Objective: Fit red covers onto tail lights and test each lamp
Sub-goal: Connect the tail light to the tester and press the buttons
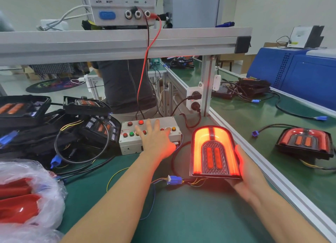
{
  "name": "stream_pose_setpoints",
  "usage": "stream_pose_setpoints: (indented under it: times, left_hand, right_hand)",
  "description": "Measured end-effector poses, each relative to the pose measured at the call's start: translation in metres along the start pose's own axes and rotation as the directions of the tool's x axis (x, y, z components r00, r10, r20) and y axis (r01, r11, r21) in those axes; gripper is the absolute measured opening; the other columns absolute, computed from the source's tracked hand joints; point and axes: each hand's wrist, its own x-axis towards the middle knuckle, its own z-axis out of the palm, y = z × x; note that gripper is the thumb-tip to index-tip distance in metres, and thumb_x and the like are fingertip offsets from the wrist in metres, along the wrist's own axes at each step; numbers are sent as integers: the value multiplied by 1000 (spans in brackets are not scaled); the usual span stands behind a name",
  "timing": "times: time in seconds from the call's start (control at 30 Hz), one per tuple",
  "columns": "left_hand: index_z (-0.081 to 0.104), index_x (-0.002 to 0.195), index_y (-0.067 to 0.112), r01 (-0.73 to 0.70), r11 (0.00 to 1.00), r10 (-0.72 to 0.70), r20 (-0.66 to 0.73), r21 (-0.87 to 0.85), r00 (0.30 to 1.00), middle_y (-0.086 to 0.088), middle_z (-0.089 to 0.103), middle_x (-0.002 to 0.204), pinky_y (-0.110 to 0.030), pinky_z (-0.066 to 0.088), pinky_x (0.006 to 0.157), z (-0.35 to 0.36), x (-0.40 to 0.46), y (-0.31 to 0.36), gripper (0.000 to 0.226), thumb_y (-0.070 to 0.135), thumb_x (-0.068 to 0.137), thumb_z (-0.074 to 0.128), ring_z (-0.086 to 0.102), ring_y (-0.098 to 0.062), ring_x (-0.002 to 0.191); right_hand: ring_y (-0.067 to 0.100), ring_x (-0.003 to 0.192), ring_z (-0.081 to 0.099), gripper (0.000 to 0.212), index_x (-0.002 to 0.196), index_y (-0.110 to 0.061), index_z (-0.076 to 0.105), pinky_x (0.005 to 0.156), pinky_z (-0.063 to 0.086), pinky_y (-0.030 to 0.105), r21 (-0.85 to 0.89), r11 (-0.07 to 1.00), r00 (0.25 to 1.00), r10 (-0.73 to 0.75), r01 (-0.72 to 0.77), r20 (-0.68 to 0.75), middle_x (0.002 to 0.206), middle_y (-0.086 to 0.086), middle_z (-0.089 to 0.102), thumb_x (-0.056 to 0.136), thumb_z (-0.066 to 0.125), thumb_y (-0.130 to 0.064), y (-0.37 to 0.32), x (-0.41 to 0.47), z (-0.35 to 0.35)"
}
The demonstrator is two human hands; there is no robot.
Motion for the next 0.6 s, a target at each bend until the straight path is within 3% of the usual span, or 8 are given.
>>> stream_pose_setpoints:
  times: [0.13, 0.3, 0.47, 0.6]
  left_hand:
    - [33, 143, 43, -23, 1000, 23, 1, 3, 1000, -5, 5, 160, -68, -19, 103, 2, 1, -2, 65, 37, 80, 51, -12, -34, 145]
    - [26, 145, 43, -30, 1000, 30, 23, 7, 999, -5, 3, 160, -67, -17, 104, 5, -1, -5, 70, 34, 80, 51, -13, -34, 145]
    - [20, 147, 44, -35, 999, 34, 48, -1, 998, -4, 0, 161, -67, -15, 105, 5, -3, -8, 76, 28, 79, 51, -13, -34, 145]
    - [21, 147, 40, -36, 998, 40, 78, -45, 996, -3, 0, 160, -65, -12, 108, -3, -5, -7, 73, 27, 81, 50, -11, -31, 146]
  right_hand:
    - [19, 68, 73, 36, 98, -18, 70, 75, 54, 40, 2, 999, 999, 32, -32, -13, 87, 5, 76, 99, 45, -45, 0, 3, -3]
    - [21, 75, 72, 37, 100, -18, 71, 84, 53, 44, 0, 1000, 1000, 28, -28, -1, 96, 8, 76, 98, 46, -45, 1, 5, -5]
    - [20, 70, 73, 37, 100, -18, 70, 73, 54, 40, 3, 999, 999, 41, -41, -26, 91, 7, 76, 99, 44, -44, 0, 7, -5]
    - [23, 78, 71, 36, 101, -17, 71, 71, 55, 39, -46, 996, 995, 73, -76, -65, 93, 7, 76, 99, 48, -44, -2, 7, -5]
